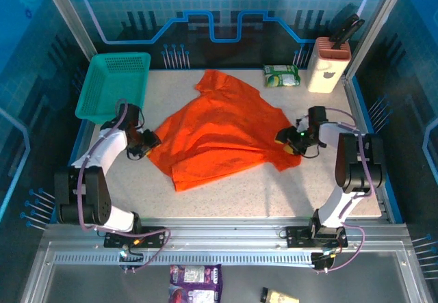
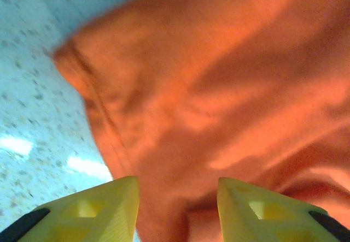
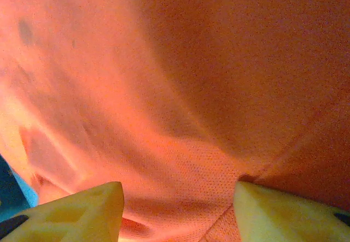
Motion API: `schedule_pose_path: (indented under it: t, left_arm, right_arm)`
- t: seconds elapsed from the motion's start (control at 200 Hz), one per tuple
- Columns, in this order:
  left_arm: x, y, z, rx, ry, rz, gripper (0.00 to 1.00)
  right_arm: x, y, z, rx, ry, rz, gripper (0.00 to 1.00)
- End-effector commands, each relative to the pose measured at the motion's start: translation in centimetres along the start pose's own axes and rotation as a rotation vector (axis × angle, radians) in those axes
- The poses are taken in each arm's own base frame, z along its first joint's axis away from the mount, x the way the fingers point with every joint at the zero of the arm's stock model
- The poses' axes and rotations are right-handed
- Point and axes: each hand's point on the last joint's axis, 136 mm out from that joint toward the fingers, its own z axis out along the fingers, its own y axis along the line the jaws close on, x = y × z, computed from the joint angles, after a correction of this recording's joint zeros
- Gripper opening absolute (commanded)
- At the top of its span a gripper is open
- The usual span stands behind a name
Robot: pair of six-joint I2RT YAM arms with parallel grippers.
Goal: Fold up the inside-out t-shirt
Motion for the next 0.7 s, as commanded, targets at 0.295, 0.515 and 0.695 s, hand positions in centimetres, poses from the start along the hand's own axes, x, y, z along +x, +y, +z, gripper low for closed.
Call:
schedule_pose_path:
  t: [0.295,0.515,0.695]
  left_arm:
    - [2.7,-4.1,1.9,0.091,0.155,0.153,0.38]
    - [3.9,-2.6,3.4,0.004,0.16,0.174,0.38]
    - [3.4,-1.0,4.6,-0.081,0.141,0.17,0.38]
  right_arm:
    - [-3.0,0.7,-8.8,0.203,-0.246,-0.071,0.57]
    - [9.3,9.5,-5.8,0.113,0.011,-0.567,0.53]
    - [20.6,11.9,-2.0,0.076,0.209,-1.011,0.51]
